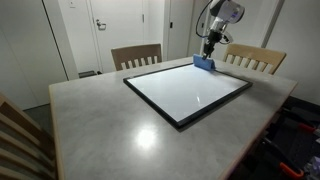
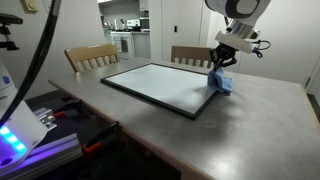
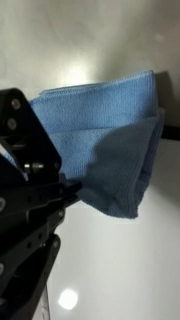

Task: Pick up the light blue towel and wipe the white board on the table with it.

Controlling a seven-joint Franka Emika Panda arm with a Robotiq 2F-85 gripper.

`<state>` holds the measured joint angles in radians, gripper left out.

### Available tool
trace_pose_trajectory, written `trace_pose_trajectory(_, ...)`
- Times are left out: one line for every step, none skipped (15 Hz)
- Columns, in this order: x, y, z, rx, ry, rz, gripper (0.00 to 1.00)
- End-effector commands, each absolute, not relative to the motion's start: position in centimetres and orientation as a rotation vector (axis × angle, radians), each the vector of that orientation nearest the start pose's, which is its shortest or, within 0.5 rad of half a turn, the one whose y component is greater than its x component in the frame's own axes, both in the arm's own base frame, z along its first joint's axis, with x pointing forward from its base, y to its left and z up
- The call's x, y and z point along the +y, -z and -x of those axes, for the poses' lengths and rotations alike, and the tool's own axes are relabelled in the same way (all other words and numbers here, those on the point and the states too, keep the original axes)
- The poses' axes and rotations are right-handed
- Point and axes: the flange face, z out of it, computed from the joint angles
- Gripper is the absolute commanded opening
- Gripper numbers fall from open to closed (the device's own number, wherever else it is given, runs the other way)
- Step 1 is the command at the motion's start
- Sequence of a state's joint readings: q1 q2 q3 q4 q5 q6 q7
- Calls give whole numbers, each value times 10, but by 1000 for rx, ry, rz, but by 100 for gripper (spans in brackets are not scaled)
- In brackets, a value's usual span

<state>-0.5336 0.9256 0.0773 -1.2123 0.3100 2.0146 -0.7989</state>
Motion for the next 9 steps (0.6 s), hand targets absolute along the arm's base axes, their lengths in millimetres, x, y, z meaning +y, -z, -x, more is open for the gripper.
trace_pose_trajectory(-309, -202, -676, -255, 132, 2707, 1)
trace_pose_trajectory(-303, -199, -677, -261, 122, 2693, 1)
trace_pose_trajectory(-298, -195, -677, -271, 107, 2680, 1)
trace_pose_trajectory(-293, -192, -677, -274, 92, 2668, 1)
trace_pose_trajectory(-288, -189, -677, -270, 78, 2656, 1)
trace_pose_trajectory(-284, -186, -675, -262, 65, 2648, 1)
trace_pose_trajectory(-282, -183, -675, -257, 52, 2643, 1)
trace_pose_trajectory(-282, -181, -676, -246, 45, 2638, 1)
trace_pose_trajectory(-281, -179, -675, -243, 34, 2629, 1)
